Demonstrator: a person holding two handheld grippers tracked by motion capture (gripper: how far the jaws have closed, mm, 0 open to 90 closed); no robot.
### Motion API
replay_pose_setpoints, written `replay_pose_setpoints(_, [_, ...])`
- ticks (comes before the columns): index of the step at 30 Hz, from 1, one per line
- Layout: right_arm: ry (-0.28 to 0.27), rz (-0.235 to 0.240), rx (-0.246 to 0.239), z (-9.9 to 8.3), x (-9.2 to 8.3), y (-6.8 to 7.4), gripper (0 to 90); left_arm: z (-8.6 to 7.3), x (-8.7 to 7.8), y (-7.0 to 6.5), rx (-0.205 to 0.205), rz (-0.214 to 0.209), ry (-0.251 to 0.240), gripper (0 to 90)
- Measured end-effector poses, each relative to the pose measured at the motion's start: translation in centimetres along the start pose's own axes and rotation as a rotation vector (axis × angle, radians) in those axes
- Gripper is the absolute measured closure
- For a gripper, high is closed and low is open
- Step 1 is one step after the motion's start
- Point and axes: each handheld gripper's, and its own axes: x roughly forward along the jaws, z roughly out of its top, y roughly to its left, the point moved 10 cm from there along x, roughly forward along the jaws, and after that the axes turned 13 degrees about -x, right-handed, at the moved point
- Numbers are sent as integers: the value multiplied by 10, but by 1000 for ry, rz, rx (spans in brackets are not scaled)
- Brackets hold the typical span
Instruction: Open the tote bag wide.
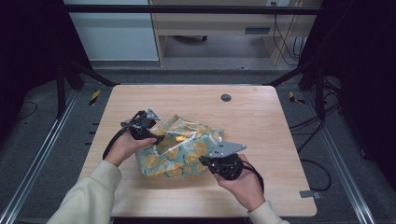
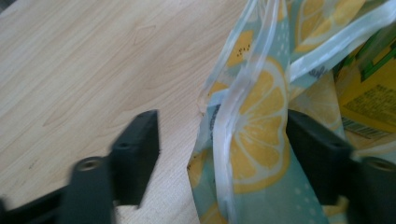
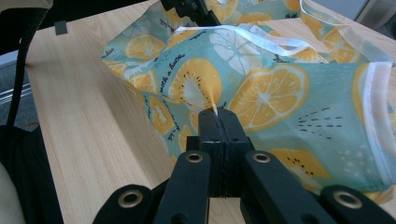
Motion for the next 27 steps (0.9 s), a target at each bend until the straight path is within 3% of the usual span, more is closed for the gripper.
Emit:
replay_pose_setpoints(4, [0, -2, 5, -1, -1, -1, 900, 0, -4, 2, -3, 17, -20, 579])
replay_pose_setpoints(9, [5, -7, 8, -2, -2, -3, 900, 7, -18, 4, -10, 31, -88, 713])
replay_pose_setpoints(13, [9, -14, 13, -4, -3, -4, 900, 11, -34, -1, -8, 9, -139, 798])
replay_pose_setpoints(18, [15, -22, 15, -6, -5, -4, 900, 8, -52, -17, 6, -40, -181, 849])
replay_pose_setpoints(27, [48, -49, 22, -20, -10, -5, 900, -6, -89, -48, 37, -125, -258, 863])
